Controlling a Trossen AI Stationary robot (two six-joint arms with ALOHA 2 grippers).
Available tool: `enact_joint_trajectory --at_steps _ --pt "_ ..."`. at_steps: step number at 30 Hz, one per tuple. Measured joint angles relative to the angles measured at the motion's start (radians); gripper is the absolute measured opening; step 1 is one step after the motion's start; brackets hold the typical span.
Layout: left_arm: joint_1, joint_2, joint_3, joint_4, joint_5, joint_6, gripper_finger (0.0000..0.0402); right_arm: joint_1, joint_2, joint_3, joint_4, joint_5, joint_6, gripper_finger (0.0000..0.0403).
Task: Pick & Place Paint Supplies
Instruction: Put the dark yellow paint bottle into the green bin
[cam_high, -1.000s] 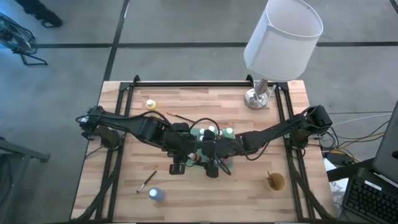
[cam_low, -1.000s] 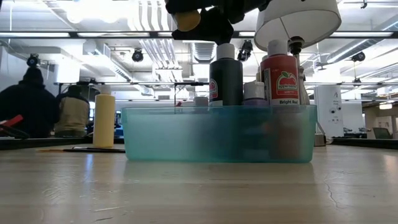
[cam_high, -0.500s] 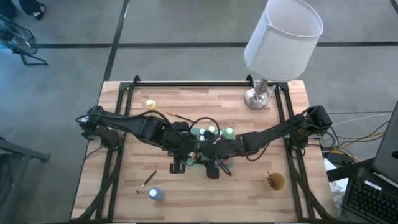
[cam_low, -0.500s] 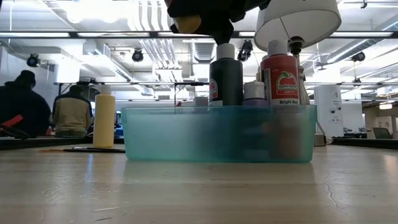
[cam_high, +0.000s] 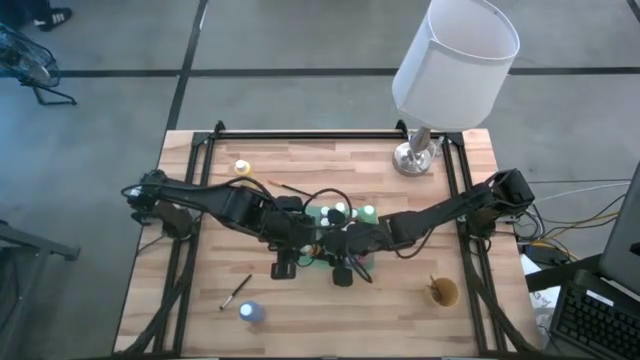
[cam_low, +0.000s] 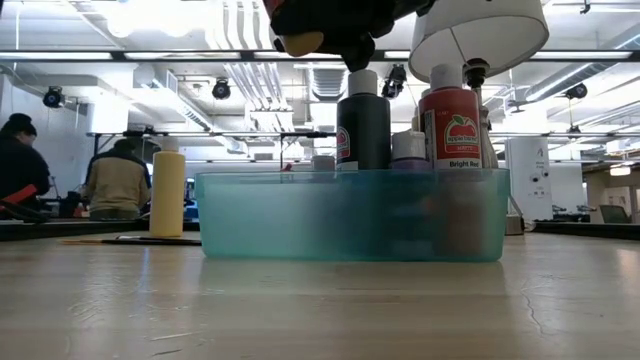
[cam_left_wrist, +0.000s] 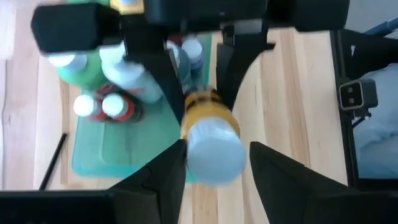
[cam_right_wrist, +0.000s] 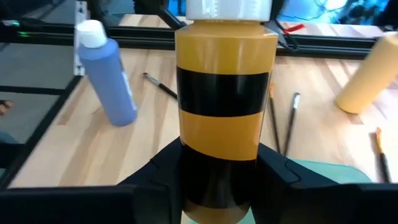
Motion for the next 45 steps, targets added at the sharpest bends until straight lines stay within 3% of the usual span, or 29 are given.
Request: enact_joint_trajectory --at_steps 3,6,11,15,19,21,25,31,35,39,45 --pt "-0.001 -0.010 0.027 -0.080 -0.009 -0.043 0.0180 0.000 -0.008 0.000 -0.024 0.029 0.004 0.0123" --pt "-0.031 -0.049 0.038 -0.125 -0.123 -0.091 0.0181 -0.002 -0.022 0.000 -0.047 0.039 0.004 0.0116" --pt "-0.159 -0.140 -0.032 -0.106 -0.478 -0.174 0.0181 0.016 -0.044 -0.005 -0.065 0.048 -0.016 0.0112" --pt "-0.323 -0.214 -0.194 -0.027 -0.819 -0.267 0.0181 0.033 -0.045 -0.017 -0.058 0.083 -0.040 0.0124" --pt "-0.468 -0.281 -0.434 0.240 -1.118 -0.274 0.0181 0.039 -0.045 -0.049 0.000 0.097 -0.047 0.0124" --pt "-0.507 -0.306 -0.549 0.409 -1.187 -0.191 0.0181 0.040 -0.045 -0.063 0.039 0.090 -0.053 0.0118" --pt "-0.499 -0.355 -0.744 0.760 -1.161 -0.043 0.0181 0.047 -0.045 -0.069 0.049 0.087 -0.054 0.0113" --pt "-0.453 -0.412 -0.956 1.273 -0.996 0.283 0.0181 0.076 -0.045 -0.069 0.085 0.084 -0.089 0.0127" --pt "-0.431 -0.453 -1.021 1.502 -0.804 0.439 0.0181 0.080 -0.045 -0.069 0.085 0.083 -0.102 0.0121" --pt "-0.388 -0.466 -1.021 1.500 -0.654 0.420 0.0181 0.078 -0.045 -0.069 0.085 0.084 -0.105 0.0115" --pt "-0.347 -0.464 -0.980 1.349 -0.619 0.263 0.0181 0.082 -0.045 -0.069 0.082 0.071 -0.103 0.0128"
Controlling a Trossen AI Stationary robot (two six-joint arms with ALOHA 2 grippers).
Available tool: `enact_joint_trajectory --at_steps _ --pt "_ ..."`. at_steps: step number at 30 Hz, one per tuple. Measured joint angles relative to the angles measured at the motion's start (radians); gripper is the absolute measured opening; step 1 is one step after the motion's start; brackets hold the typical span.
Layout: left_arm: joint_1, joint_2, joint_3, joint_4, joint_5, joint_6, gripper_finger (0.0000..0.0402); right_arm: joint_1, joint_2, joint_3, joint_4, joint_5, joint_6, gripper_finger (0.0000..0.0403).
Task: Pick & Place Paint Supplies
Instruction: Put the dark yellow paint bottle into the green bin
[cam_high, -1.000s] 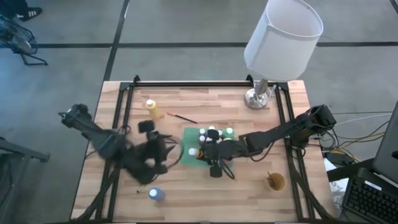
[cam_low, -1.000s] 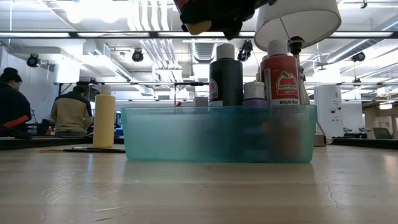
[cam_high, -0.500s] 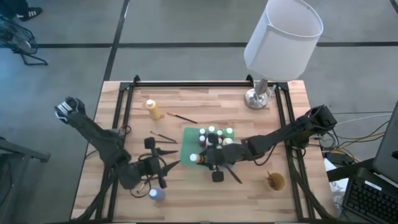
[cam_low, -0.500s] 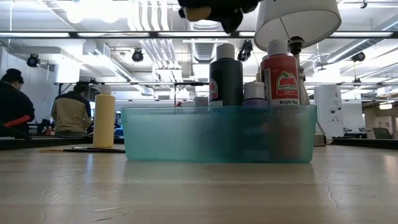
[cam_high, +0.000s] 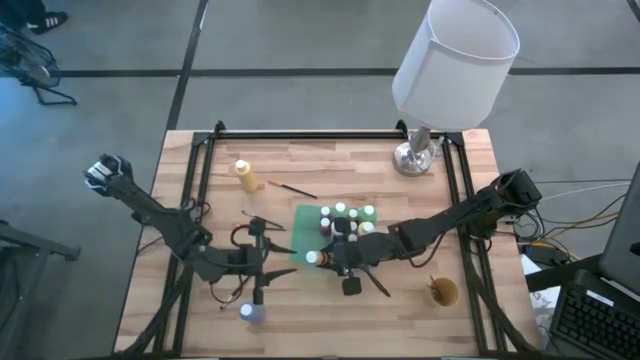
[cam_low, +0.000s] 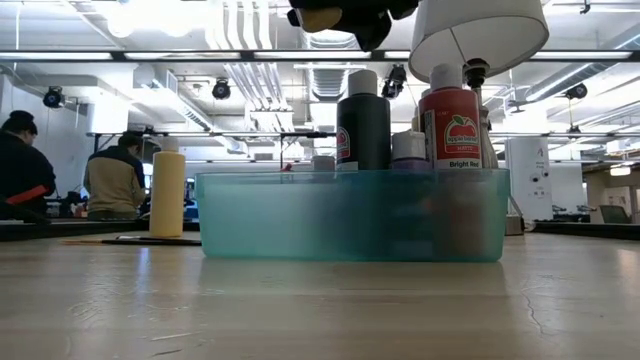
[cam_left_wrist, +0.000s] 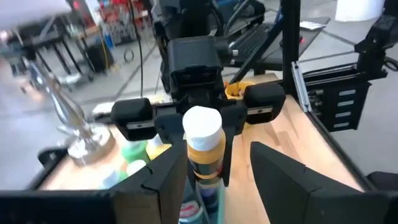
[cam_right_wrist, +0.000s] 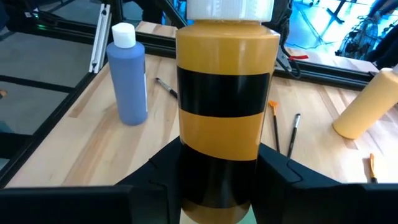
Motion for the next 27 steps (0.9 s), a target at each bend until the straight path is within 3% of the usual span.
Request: enact_joint_trajectory --at_steps 12,22,27 --pt "0.078 0.059 0.164 -0.277 0.175 -0.120 0.0181 0.001 0.000 0.000 0.003 -0.017 -0.002 0.0123" --pt "0.135 0.061 0.176 -0.293 0.191 -0.138 0.0181 0.004 0.000 0.001 0.011 -0.056 -0.011 0.0120" --pt "0.181 0.074 0.176 -0.283 0.318 -0.156 0.0181 0.004 0.000 0.004 0.010 -0.060 -0.017 0.0119"
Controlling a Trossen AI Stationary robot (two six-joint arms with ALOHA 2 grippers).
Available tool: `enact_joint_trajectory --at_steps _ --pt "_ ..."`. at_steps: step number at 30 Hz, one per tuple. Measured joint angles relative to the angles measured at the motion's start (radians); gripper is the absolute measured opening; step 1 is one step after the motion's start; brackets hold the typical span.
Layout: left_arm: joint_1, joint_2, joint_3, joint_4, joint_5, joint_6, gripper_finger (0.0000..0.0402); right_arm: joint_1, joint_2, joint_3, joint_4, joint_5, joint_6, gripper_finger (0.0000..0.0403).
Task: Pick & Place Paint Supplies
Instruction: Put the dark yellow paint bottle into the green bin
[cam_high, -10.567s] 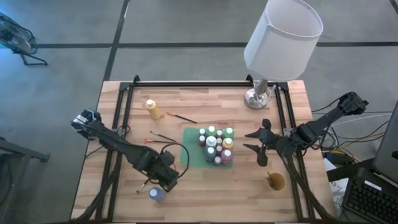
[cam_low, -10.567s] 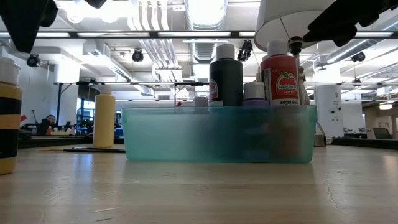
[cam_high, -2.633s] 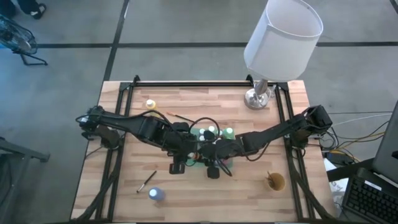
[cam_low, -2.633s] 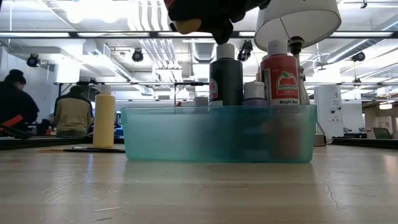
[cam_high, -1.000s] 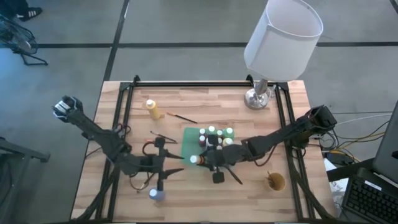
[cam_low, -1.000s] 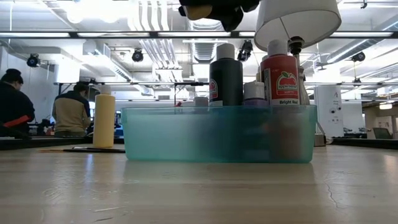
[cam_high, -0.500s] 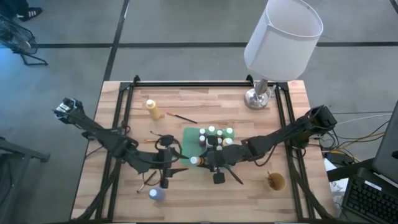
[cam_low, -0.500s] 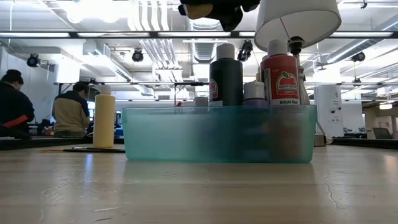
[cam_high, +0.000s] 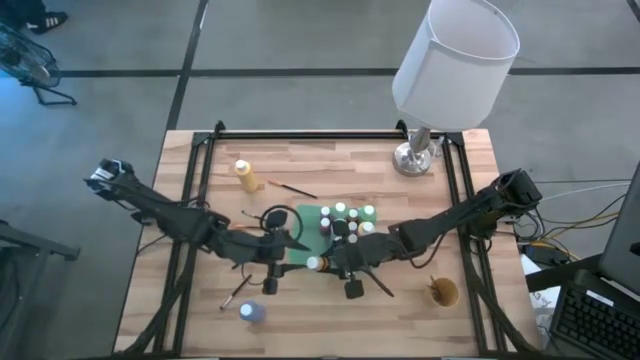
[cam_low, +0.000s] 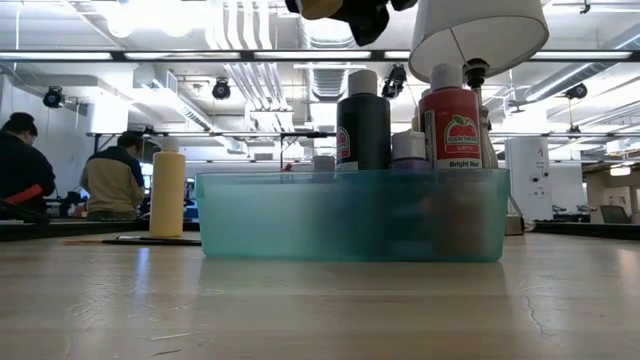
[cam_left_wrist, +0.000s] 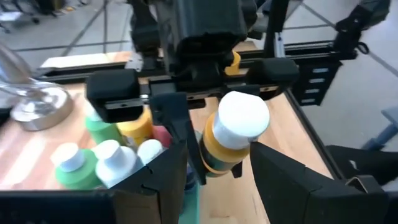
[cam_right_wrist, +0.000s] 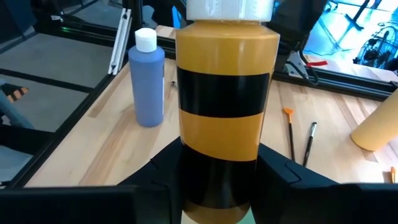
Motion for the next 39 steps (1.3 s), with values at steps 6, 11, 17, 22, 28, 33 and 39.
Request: enact_joint_trajectory --at_steps 6,11,17,22,28,33,39 --pt "0.023 0.028 0.000 0.042 0.075 0.008 0.0181 -0.001 0.000 0.000 0.000 0.001 0.000 0.0126" --pt "0.025 0.035 0.000 0.076 0.089 0.046 0.0181 0.000 0.000 0.000 0.000 0.001 -0.001 0.0117" --pt "0.028 0.035 0.003 0.088 0.089 0.053 0.0181 -0.002 0.000 0.000 -0.001 0.001 -0.001 0.0126" --pt "0.034 0.047 0.017 0.090 0.090 0.061 0.0181 -0.001 0.000 0.000 -0.001 0.001 -0.001 0.0123" --pt "0.043 0.087 0.034 0.086 0.099 0.081 0.0181 -0.001 0.000 0.000 -0.001 0.001 -0.004 0.0118" --pt "0.043 0.092 0.052 0.087 0.104 0.105 0.0181 0.000 0.000 -0.001 -0.008 0.002 -0.003 0.0127" --pt "0.043 0.091 0.067 0.048 0.111 0.102 0.0180 0.000 0.000 -0.001 -0.011 0.002 -0.004 0.0117"
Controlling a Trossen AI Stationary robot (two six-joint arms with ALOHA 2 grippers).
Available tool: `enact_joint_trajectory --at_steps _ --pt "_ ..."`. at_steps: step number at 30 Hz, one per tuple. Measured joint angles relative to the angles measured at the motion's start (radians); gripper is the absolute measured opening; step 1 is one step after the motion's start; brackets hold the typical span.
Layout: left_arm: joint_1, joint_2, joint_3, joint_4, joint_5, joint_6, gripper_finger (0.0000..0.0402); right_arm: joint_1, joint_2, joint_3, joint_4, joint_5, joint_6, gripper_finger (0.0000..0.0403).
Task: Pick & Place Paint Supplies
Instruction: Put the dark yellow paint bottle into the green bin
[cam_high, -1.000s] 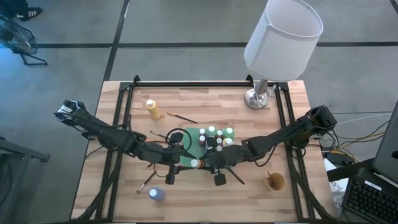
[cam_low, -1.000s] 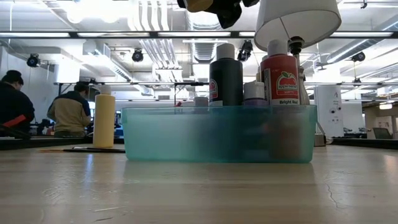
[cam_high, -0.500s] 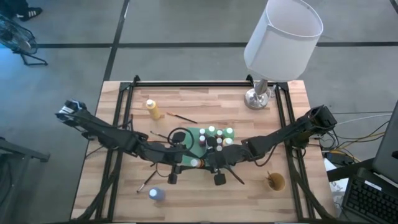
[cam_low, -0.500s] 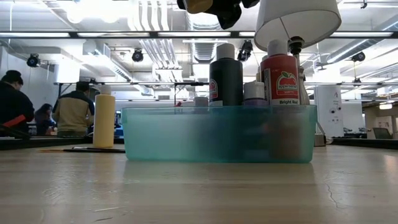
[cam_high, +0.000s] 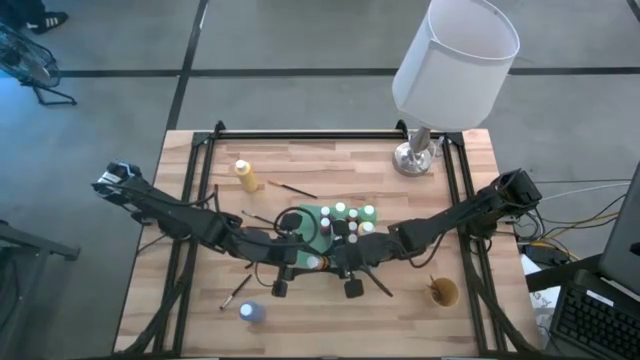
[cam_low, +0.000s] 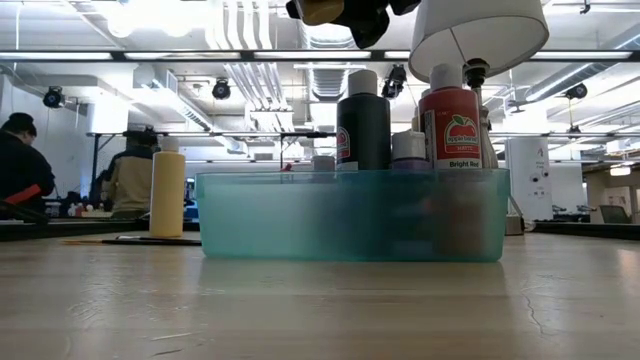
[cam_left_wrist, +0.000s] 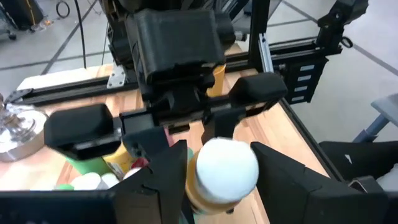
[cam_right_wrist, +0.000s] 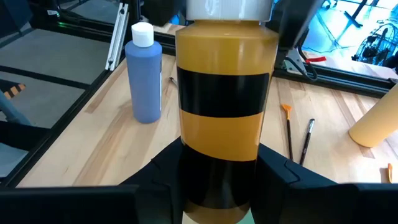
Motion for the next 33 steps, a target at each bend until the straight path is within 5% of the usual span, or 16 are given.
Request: enact_joint_trajectory --at_steps 20,33 --pt "0.000 -0.001 0.000 -0.011 -0.005 0.011 0.0123 -0.001 0.000 -0.001 0.000 -0.001 0.009 0.0117" --pt "-0.001 -0.037 0.026 -0.116 0.012 -0.030 0.0124 0.005 -0.031 -0.001 -0.109 -0.002 0.005 0.0227"
